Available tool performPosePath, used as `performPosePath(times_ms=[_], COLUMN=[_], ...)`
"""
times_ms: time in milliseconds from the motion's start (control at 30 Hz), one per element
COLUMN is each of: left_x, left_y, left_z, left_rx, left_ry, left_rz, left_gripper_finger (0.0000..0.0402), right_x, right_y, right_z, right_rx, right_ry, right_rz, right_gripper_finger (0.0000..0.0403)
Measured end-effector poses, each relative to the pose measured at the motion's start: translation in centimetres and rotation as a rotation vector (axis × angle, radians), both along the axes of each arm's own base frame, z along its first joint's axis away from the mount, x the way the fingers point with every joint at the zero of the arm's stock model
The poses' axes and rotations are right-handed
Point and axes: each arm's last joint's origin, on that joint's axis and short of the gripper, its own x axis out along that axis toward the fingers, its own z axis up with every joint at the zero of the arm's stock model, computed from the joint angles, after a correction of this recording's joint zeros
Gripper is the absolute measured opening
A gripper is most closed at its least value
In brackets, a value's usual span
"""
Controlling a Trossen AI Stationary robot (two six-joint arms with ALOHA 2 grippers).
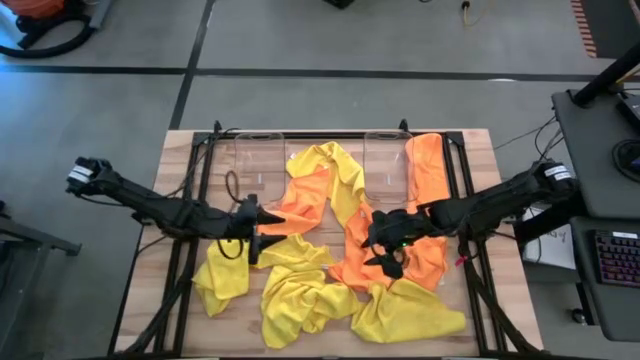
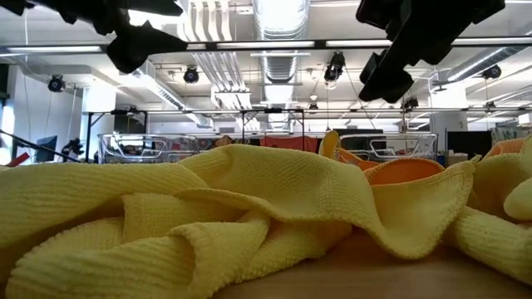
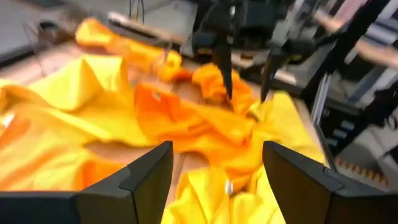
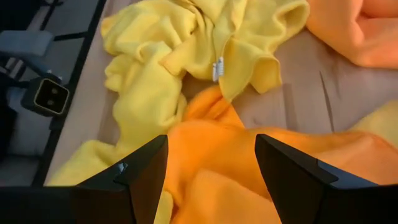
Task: Sort microfiber towel by color & place in baskets
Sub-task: Put the yellow microfiber cloth into the left transparent bin
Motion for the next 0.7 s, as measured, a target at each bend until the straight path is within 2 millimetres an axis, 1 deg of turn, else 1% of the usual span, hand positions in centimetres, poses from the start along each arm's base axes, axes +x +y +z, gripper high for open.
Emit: performPosePath(times_ms=[200,300,367,433,500,567,700], left_x=[1.5,1.9,2.0,1.9,2.1,2.1,2.3], left_y=[-0.8,-0.9,-0.9,-0.9,-1.1,-1.4,-2.4], left_z=[1.7,1.9,1.9,1.6,1.4,1.0,0.9], left_rx=[0.031,0.05,0.022,-0.004,-0.024,-0.031,-0.033], left_ry=[0.107,0.182,0.229,0.32,0.382,0.413,0.417], left_rz=[-0.036,-0.026,0.009,0.038,0.03,-0.007,-0.058], left_gripper_finger=[0.0232,0.0232,0.0232,0.0232,0.0232,0.0232,0.0232], right_x=[1.9,2.9,3.5,4.3,5.1,6.0,7.5], right_y=[0.3,0.5,0.6,1.0,1.8,3.2,5.8], right_z=[-1.3,-1.7,-2.1,-1.9,-1.8,-1.7,-2.4], right_rx=[-0.04,0.032,0.082,0.117,0.099,0.071,-0.035], right_ry=[0.04,0.087,0.146,0.154,0.136,0.106,0.092], right_rz=[-0.042,-0.116,-0.164,-0.126,-0.065,0.002,0.061], right_gripper_finger=[0.0237,0.0237,0.0238,0.0237,0.0237,0.0237,0.0237])
